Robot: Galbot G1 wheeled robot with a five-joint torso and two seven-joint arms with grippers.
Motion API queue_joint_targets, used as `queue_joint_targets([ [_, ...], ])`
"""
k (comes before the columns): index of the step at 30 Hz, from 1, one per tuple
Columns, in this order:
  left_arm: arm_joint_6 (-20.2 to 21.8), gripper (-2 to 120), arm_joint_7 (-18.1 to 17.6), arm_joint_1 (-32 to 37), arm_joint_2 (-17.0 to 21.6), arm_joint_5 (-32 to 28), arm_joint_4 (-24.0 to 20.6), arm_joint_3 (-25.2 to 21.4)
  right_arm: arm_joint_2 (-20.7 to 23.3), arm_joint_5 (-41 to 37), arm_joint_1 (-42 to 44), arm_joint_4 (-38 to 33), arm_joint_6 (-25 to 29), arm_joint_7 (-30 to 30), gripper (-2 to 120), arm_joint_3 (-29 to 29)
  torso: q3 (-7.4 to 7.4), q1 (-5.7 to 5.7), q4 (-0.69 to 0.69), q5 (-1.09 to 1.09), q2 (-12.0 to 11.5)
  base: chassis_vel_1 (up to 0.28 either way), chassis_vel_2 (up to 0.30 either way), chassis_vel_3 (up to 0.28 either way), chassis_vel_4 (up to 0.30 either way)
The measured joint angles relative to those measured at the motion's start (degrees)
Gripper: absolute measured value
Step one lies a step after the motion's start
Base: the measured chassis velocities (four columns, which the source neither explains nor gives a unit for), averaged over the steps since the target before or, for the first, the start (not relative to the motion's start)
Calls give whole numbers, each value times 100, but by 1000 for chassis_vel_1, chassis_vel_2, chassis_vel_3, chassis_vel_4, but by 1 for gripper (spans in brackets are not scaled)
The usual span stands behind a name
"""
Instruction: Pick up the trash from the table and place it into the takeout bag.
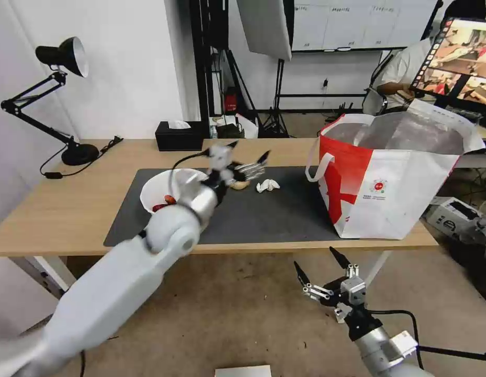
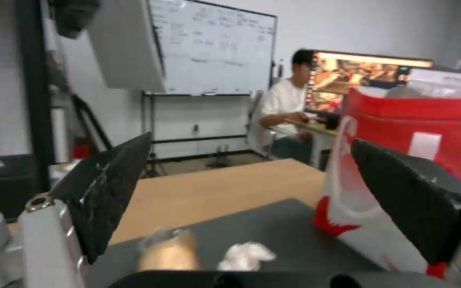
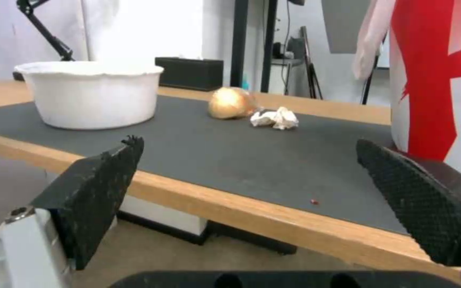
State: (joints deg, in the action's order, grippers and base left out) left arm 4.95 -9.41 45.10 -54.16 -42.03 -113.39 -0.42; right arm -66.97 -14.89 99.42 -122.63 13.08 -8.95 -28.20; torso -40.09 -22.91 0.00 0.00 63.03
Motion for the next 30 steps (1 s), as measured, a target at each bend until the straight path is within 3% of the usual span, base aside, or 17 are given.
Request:
queue_joint_targets([
  [7,-314,100,170,1289,54,540,-349,-725,-23,7,-10,3,0,3,100,54,-1,0,1,-2,0,0,0,0,0],
  [12,-503,100,170,1780,-13,810,-461,-975,-82,17,-11,13,0,3,100,84,-1,0,-1,0,0,0,0,0,0],
  [19,-689,100,259,2940,-375,1418,-653,-1760,-118,26,-25,3,4,12,100,91,-1,0,2,0,0,0,0,0,0],
  [30,-880,100,257,3585,-736,1726,-551,-1980,-421,92,170,-92,45,92,100,-204,-1,0,-1,0,0,0,0,0,0],
])
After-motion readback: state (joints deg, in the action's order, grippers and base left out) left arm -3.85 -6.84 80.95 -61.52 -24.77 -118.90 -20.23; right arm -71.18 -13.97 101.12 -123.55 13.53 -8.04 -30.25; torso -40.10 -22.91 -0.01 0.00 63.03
